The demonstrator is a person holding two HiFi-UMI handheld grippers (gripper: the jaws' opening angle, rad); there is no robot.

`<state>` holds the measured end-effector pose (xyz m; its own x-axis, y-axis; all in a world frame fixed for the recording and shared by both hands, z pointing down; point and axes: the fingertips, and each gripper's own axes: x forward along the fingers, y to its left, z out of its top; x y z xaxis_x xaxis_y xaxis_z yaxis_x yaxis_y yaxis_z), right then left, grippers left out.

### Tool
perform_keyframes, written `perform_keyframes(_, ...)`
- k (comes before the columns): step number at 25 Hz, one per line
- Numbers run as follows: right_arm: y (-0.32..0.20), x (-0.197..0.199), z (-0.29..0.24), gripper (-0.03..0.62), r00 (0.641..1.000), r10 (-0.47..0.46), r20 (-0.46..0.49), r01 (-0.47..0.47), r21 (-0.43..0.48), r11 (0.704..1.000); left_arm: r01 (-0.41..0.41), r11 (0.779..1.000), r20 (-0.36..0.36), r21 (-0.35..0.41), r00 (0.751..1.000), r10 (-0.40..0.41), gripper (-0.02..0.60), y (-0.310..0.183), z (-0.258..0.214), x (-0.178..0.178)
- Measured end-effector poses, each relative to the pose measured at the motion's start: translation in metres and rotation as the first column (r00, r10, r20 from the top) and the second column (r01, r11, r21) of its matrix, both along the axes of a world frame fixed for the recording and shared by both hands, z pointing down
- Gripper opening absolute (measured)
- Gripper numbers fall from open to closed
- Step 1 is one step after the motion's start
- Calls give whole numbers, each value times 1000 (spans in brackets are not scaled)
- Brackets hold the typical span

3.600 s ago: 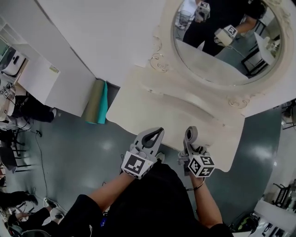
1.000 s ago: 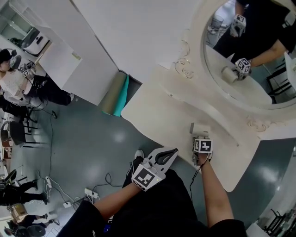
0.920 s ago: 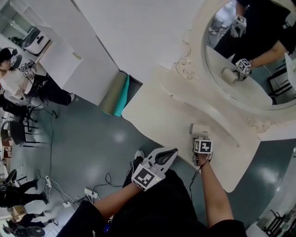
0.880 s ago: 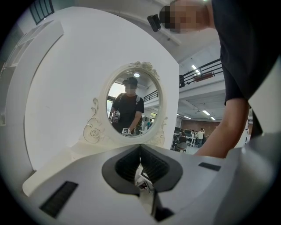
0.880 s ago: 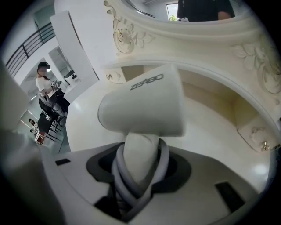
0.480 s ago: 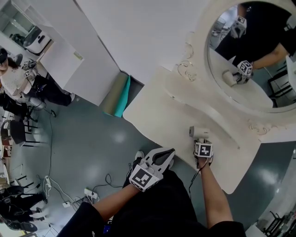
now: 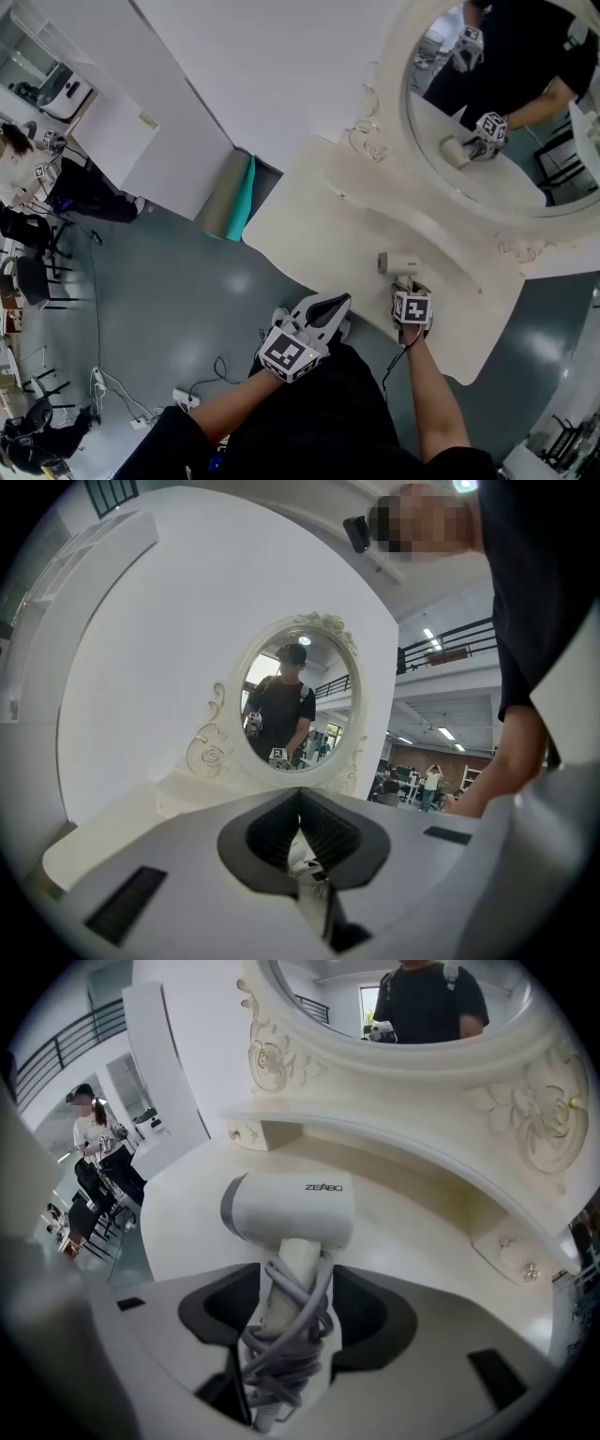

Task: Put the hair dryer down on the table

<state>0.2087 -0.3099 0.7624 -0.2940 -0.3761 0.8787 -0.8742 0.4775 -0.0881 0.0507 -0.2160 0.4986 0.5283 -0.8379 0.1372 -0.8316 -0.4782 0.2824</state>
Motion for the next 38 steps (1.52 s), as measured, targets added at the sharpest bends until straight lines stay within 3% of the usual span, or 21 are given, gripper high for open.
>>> perform_keyframes(6, 2, -1, -39, 255, 989, 77, 123, -86, 68, 994, -19, 1000, -15, -20, 1000, 19, 14, -2, 3, -3)
perform_keyframes(17, 44, -33, -148, 241, 921, 172, 350, -250, 190, 950, -120, 992, -27, -30, 993, 119, 14, 1, -11, -12)
perform_keyframes(23, 72, -54, -199, 109, 906, 185, 381, -305, 286, 909, -182, 983, -15, -30, 983, 181, 14, 2, -21, -19)
perform_keyframes(24, 76, -58, -207, 65, 905, 184, 384, -312, 303, 900, -190, 981, -12, -32, 982, 189, 14, 2, -22, -20)
perform_keyframes(27, 89, -67, -234, 29, 898, 186, 400, -342, 364, 866, -222, 975, -7, -28, 975, 222, 14, 4, -28, -21)
perform_keyframes(32, 105, -83, -279, 18, 884, 167, 438, -385, 477, 790, -267, 964, -20, 12, 963, 267, 14, 7, -41, -16)
perform_keyframes(38, 117, -97, -318, 18, 905, 129, 405, -370, 599, 710, -304, 951, -27, 57, 952, 306, 14, 7, -60, -9)
